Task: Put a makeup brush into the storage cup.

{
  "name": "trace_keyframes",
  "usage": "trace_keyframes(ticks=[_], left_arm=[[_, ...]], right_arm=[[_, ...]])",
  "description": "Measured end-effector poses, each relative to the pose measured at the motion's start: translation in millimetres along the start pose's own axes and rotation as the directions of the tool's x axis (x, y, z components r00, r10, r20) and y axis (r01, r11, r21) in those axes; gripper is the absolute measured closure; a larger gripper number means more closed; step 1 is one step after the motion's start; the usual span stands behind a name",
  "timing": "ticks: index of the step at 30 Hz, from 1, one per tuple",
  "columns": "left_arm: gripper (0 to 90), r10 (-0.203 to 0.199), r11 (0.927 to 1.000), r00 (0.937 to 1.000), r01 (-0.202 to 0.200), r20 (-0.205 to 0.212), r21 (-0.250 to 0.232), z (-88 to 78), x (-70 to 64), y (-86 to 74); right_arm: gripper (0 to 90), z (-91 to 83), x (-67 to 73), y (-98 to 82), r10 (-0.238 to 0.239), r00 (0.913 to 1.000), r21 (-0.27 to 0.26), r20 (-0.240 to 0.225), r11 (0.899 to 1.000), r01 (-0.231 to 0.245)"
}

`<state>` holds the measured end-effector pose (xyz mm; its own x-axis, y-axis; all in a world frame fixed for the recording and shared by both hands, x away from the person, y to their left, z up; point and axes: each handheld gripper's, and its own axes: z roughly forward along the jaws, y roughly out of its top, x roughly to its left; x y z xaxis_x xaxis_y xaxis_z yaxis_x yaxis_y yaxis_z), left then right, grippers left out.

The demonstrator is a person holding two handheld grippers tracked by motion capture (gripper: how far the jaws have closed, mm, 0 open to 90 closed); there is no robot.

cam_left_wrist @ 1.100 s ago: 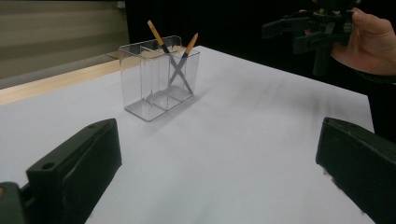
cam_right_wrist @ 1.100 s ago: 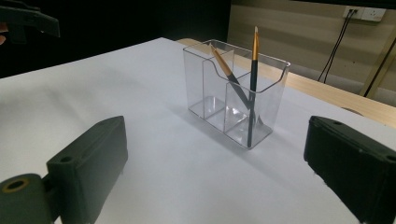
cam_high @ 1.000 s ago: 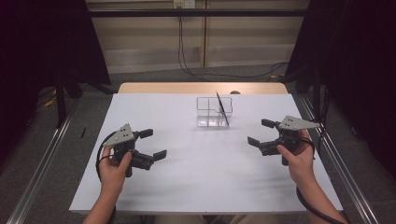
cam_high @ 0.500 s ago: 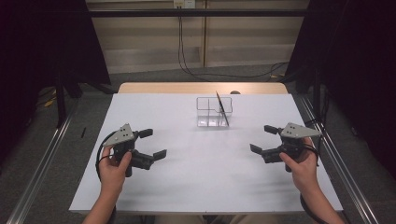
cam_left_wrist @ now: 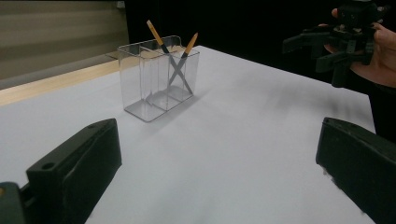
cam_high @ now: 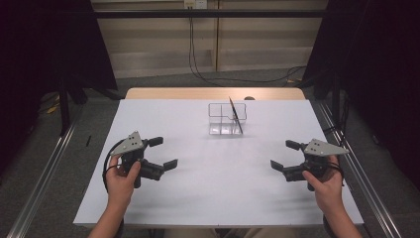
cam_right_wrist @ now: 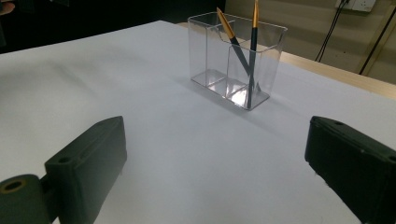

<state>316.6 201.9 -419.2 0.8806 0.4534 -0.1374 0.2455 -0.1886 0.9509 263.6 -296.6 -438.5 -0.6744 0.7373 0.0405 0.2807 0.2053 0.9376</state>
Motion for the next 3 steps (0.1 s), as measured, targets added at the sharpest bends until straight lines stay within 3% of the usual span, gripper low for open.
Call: trace_keyframes(ticks=[3], left_arm=[[0.1, -0.001, 1.0, 1.0, 0.001, -0.002, -0.003, 0.8, 0.5, 0.5]], right_arm=[[5.2, -2.0, 0.3, -2.6, 0.003, 1.0, 0.008, 0.001, 1.0, -0.003]])
